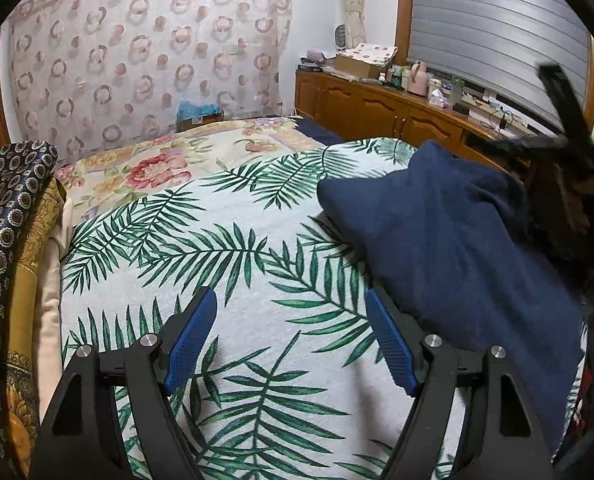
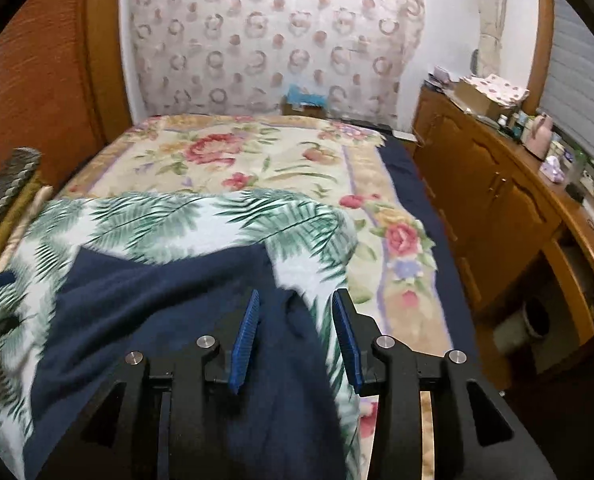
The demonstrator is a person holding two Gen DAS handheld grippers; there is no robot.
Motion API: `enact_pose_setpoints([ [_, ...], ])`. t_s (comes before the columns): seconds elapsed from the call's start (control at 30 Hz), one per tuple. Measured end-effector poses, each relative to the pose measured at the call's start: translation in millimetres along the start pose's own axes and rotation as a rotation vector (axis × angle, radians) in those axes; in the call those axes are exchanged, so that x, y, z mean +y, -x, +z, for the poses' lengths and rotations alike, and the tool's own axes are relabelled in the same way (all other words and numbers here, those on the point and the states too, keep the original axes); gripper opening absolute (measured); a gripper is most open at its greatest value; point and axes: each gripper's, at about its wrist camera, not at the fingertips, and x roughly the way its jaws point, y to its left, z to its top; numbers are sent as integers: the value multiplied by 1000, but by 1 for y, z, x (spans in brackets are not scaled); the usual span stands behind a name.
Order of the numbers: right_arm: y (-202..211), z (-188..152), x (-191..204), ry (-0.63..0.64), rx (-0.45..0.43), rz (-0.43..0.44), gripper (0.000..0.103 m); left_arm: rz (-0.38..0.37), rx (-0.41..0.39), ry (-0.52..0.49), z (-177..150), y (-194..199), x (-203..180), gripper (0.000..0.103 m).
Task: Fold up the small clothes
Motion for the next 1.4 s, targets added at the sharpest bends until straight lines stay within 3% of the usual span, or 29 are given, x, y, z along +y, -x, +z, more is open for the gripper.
enact_pose_setpoints([
  [0.2,47,-54,-16,11,36,29,40,-17,-16,-18,2,23,-24,78],
  [0.43,89,-113,-24,-16,73,108,40,-49,11,-6,-19,43,-55,78],
  [0.73,96,-141,-28,-18,114,124,39,-45,64,-2,-50,66,-90,78],
  [0.87,105,-145,-34,-31,79,158,13,-61,73,3,-59,73,-103,78],
  [0.97,124,-149,-30,-7,9,123,9,-73,92,-1,-64,72,-114,78],
  [1.07,147,-151,-32,-19,-66,110,9,-99,115,-5,-68,69,-122,69],
  [1.23,151,-164,-31,-27,-67,96,9,-141,146,-23,-74,62,-133,52],
  [1.37,139,-170,-33,-81,-49,79,9,-174,187,-17,-77,56,-135,49],
  [1.4,135,-169,-32,-95,-51,82,9,-180,190,-14,-78,56,-136,44],
])
